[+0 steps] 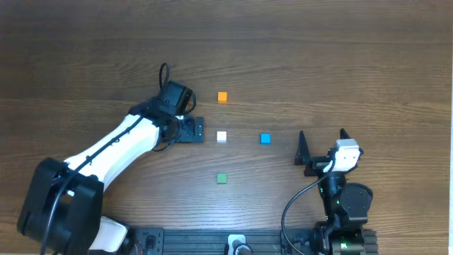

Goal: Stack Cubes

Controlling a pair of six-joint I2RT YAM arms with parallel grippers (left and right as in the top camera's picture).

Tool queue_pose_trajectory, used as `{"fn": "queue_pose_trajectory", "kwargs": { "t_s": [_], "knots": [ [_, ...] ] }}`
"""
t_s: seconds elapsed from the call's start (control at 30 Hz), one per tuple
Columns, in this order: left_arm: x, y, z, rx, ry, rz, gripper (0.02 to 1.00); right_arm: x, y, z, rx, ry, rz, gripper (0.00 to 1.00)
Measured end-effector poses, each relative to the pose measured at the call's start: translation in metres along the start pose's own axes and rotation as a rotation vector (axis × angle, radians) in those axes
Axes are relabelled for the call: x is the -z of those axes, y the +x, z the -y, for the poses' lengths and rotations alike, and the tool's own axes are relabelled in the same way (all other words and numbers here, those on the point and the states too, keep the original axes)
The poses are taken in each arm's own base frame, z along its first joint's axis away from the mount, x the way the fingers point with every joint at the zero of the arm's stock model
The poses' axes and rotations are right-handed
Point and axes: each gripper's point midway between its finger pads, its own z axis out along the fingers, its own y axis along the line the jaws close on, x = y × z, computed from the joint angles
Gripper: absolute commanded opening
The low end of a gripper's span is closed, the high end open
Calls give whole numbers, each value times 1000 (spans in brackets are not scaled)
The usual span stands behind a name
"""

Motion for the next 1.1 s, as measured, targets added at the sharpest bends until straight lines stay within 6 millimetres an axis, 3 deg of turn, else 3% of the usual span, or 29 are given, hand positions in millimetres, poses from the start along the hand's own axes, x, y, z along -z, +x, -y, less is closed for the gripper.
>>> {"fn": "queue_pose_trajectory", "kwargs": {
  "t_s": [0.2,0.7,1.1],
  "knots": [
    [-8,3,-3,-1,-31,-18,967,0,0,0,0,0,0,993],
    [-16,7,-8,1,-73,-31,676,0,0,0,0,0,0,991],
    [-20,12,-5,-25,-88,-41,503,0,0,0,0,0,0,993]
  ]
}}
